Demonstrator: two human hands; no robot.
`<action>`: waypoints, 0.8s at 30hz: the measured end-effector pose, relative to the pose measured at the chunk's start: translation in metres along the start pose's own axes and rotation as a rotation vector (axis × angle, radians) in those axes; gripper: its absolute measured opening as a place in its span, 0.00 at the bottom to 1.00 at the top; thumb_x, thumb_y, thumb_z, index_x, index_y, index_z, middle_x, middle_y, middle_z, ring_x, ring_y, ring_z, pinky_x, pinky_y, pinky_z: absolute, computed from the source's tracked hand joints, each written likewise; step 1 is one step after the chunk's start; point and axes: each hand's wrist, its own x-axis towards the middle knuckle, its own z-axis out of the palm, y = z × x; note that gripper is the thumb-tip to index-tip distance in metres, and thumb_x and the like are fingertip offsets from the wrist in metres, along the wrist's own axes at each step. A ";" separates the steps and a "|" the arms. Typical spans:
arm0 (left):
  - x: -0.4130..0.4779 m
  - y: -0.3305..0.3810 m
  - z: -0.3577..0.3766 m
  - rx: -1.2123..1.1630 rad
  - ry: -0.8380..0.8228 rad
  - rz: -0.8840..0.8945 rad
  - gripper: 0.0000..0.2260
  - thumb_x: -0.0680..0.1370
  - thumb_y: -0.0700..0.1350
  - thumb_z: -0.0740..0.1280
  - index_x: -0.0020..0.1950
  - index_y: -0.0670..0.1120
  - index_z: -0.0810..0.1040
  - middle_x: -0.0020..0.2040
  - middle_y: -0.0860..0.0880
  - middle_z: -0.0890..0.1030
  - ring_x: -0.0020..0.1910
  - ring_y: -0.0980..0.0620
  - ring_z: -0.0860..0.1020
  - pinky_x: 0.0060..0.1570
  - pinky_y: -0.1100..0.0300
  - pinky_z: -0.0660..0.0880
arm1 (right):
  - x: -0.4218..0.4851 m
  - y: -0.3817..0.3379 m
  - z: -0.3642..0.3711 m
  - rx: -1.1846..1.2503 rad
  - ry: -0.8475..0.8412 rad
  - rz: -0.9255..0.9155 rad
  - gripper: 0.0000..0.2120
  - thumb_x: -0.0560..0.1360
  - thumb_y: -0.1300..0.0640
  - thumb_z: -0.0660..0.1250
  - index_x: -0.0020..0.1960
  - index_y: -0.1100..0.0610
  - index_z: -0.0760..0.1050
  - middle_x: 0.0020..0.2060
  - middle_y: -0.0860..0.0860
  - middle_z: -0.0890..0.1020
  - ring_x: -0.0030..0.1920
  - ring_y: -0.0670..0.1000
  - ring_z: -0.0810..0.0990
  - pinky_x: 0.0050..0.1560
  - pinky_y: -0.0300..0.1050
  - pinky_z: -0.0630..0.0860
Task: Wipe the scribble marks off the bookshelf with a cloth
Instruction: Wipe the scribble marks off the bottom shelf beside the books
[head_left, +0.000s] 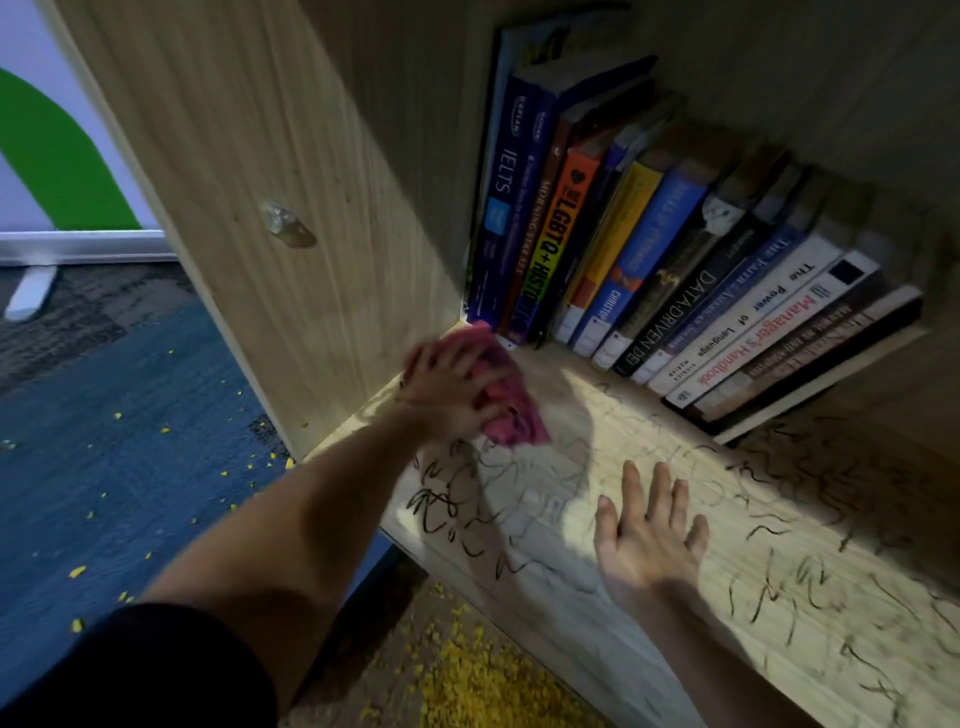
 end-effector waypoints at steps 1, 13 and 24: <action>-0.002 -0.008 0.000 0.015 0.004 -0.027 0.39 0.68 0.71 0.37 0.77 0.59 0.54 0.79 0.48 0.51 0.77 0.47 0.47 0.73 0.46 0.44 | 0.000 0.000 0.000 0.006 -0.005 0.002 0.28 0.81 0.42 0.37 0.77 0.48 0.33 0.76 0.53 0.33 0.75 0.55 0.32 0.73 0.57 0.35; -0.082 0.004 0.008 -0.088 -0.064 -0.295 0.39 0.71 0.73 0.35 0.78 0.58 0.50 0.79 0.48 0.42 0.77 0.49 0.39 0.72 0.49 0.34 | -0.005 0.001 0.000 0.077 0.049 -0.026 0.28 0.81 0.41 0.39 0.78 0.48 0.38 0.77 0.52 0.36 0.76 0.54 0.33 0.74 0.56 0.34; -0.127 0.105 0.013 -0.313 -0.063 -0.773 0.28 0.80 0.64 0.46 0.79 0.57 0.45 0.78 0.42 0.40 0.76 0.39 0.38 0.71 0.35 0.40 | -0.003 0.005 0.004 0.216 0.170 -0.082 0.25 0.82 0.46 0.47 0.78 0.50 0.51 0.78 0.53 0.46 0.77 0.55 0.39 0.74 0.59 0.36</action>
